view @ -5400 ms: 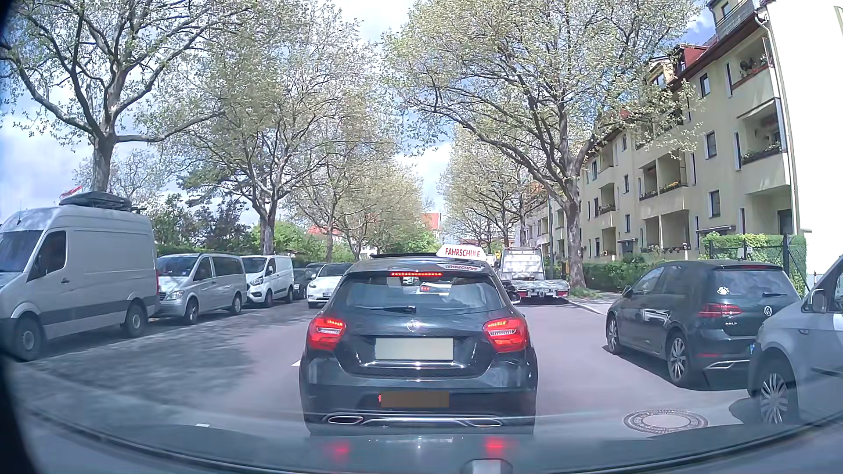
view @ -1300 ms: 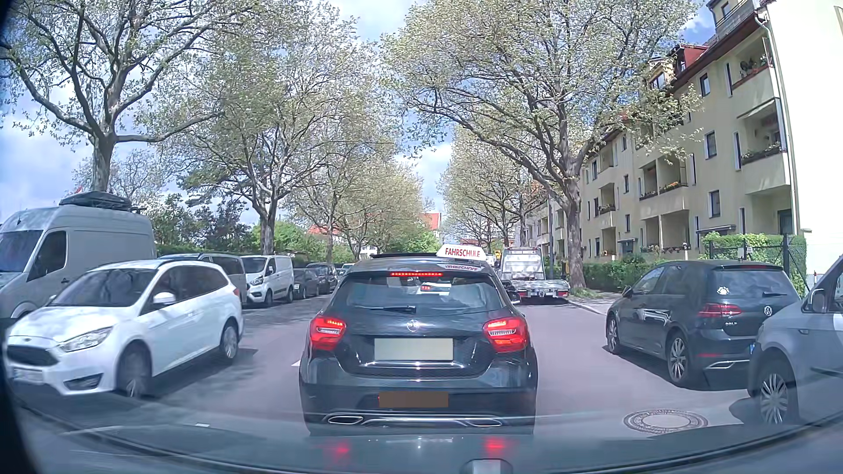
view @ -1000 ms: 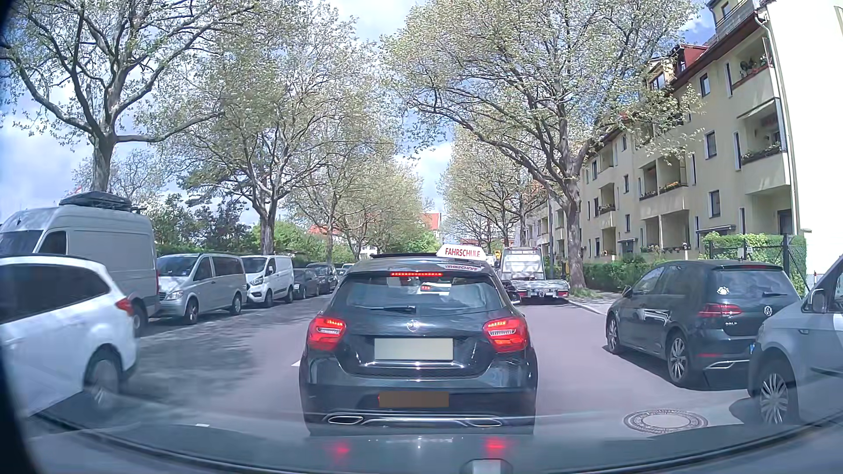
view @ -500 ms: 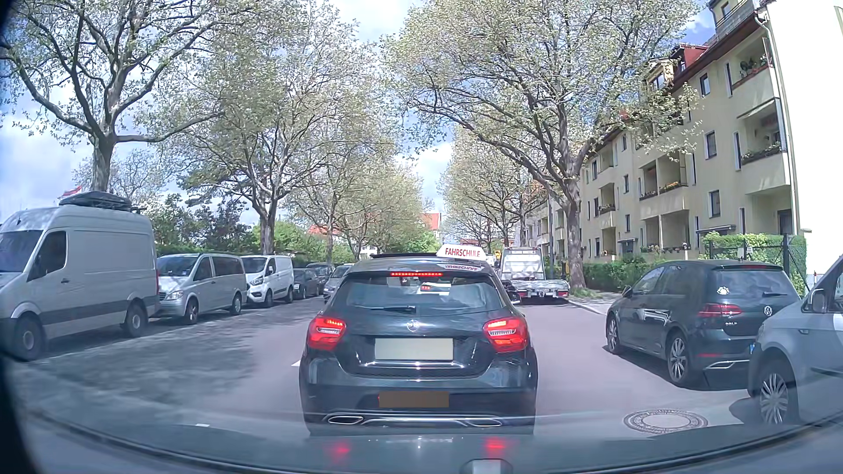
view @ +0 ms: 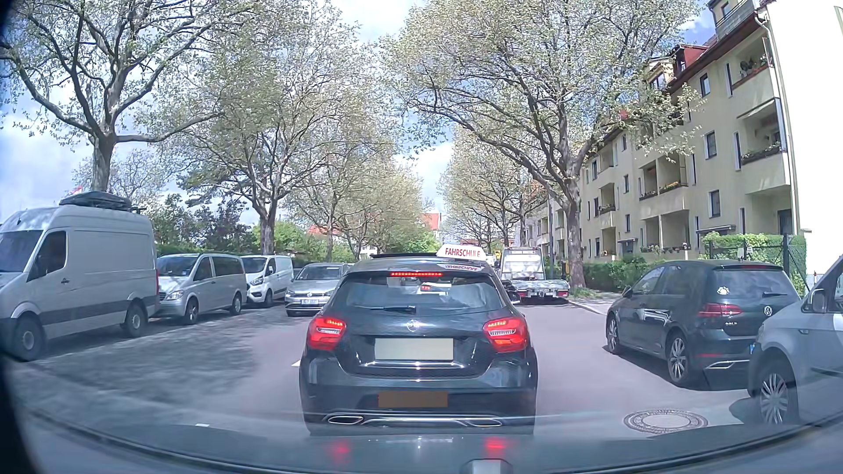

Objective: Follow the waypoints while adhering to traffic rules and regulations

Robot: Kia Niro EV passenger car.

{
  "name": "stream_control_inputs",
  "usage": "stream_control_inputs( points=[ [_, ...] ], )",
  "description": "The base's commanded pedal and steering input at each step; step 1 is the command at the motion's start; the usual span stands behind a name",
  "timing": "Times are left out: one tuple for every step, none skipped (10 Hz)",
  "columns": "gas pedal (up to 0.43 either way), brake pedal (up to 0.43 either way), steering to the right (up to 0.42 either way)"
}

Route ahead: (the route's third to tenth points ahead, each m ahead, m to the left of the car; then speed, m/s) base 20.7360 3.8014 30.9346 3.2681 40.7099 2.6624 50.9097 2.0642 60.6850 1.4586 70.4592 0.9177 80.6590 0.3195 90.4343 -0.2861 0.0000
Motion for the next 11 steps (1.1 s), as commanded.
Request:
stream_control_inputs(
  points=[
    [0.000,0.390,-0.004],
    [0.000,0.390,-0.004],
    [0.000,0.390,-0.004],
    [0.000,0.390,-0.004],
    [0.000,0.390,-0.004],
    [0.000,0.390,-0.004],
    [0.000,0.390,-0.004],
    [0.000,0.390,-0.004],
    [0.000,0.390,-0.004],
    [0.000,0.390,-0.004],
    [0.000,0.390,-0.004]
  ],
)
